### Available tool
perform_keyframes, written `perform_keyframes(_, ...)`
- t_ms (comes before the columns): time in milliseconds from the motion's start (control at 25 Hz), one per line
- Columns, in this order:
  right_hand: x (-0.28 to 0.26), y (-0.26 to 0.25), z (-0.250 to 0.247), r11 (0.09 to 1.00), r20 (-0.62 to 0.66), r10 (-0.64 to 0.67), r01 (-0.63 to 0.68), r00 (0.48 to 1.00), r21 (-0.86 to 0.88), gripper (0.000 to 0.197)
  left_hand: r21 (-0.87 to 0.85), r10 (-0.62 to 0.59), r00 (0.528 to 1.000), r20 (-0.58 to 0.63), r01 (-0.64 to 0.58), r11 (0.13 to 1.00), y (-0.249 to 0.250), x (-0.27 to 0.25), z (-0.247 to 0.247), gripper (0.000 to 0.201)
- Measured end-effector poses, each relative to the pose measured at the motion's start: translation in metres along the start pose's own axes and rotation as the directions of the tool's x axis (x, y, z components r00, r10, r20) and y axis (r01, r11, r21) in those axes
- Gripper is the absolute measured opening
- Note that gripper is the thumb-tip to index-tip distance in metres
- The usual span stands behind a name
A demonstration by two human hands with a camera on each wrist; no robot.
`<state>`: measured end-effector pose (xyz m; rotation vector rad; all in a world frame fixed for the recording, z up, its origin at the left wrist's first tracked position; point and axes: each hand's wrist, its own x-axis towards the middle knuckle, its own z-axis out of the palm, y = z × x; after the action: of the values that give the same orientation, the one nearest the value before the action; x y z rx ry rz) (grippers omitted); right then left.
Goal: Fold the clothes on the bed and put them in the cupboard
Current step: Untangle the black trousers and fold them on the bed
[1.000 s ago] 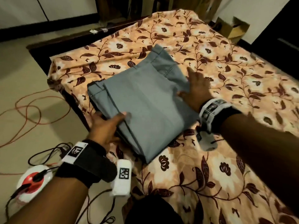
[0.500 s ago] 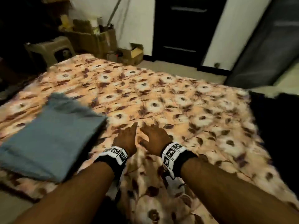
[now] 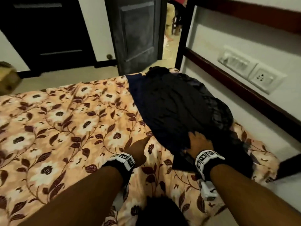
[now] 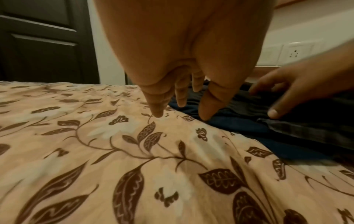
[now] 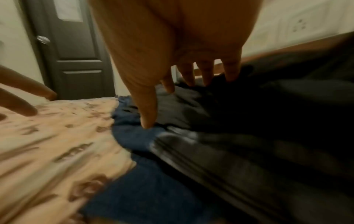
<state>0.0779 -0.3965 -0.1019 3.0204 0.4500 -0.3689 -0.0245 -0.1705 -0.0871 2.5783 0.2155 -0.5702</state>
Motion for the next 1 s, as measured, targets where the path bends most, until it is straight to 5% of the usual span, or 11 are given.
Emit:
perform_keyframes(160,0.005,0.02,0.011,0.983,-0.153,0.147,-0.127,0.977,0.134,0.065,0.042,-0.014,0.999,0.031,0.013,0.999,0.01,0.01,0.009,0.084)
perform_keyframes(280,0.006,0.011,-0.01,0.982,-0.175,0.187,-0.177,0.967,0.071,0.025,0.026,-0.025,1.0,-0.015,0.026,0.999,0.012,-0.002,0.016,0.083)
perform_keyframes(400,-0.029,-0.043,-0.027,0.881,-0.201,-0.171,0.241,0.965,0.407,0.026,-0.275,0.058,0.982,-0.179,-0.106,0.956,0.01,-0.036,0.018,0.1)
perform_keyframes(440,-0.052,-0.069,-0.032,0.707,-0.188,-0.298,0.349,0.936,0.615,0.024,-0.41,0.1,0.962,-0.253,-0.2,0.89,0.009,-0.055,0.018,0.11)
perform_keyframes(520,-0.095,-0.108,-0.04,0.356,-0.134,-0.482,0.333,0.866,0.873,0.026,-0.502,0.112,0.921,-0.372,-0.302,0.81,-0.005,-0.092,0.018,0.109)
perform_keyframes(560,-0.111,-0.121,-0.042,0.298,-0.095,-0.582,0.32,0.808,0.9,0.035,-0.499,0.085,0.896,-0.436,-0.319,0.805,-0.018,-0.11,0.018,0.092)
perform_keyframes(640,-0.129,-0.142,-0.041,0.36,-0.018,-0.74,0.419,0.672,0.834,0.061,-0.478,-0.08,0.83,-0.552,-0.237,0.846,-0.044,-0.146,0.015,0.037)
perform_keyframes(680,-0.134,-0.148,-0.041,0.381,-0.004,-0.784,0.486,0.621,0.786,0.074,-0.516,-0.191,0.787,-0.587,-0.182,0.837,-0.052,-0.162,0.012,0.028)
perform_keyframes(800,-0.17,-0.195,-0.043,0.359,-0.055,-0.837,0.622,0.545,0.696,0.1,-0.735,-0.468,0.599,-0.649,-0.336,0.59,-0.07,-0.226,0.006,0.034)
perform_keyframes(920,-0.207,-0.239,-0.025,0.325,-0.171,-0.707,0.53,0.686,0.783,0.066,-0.792,-0.748,0.403,-0.527,-0.553,0.26,-0.088,-0.293,0.017,0.028)
perform_keyframes(1000,-0.224,-0.253,-0.011,0.369,-0.183,-0.691,0.559,0.7,0.742,0.042,-0.805,-0.837,0.387,-0.387,-0.585,0.102,-0.099,-0.327,0.031,0.036)
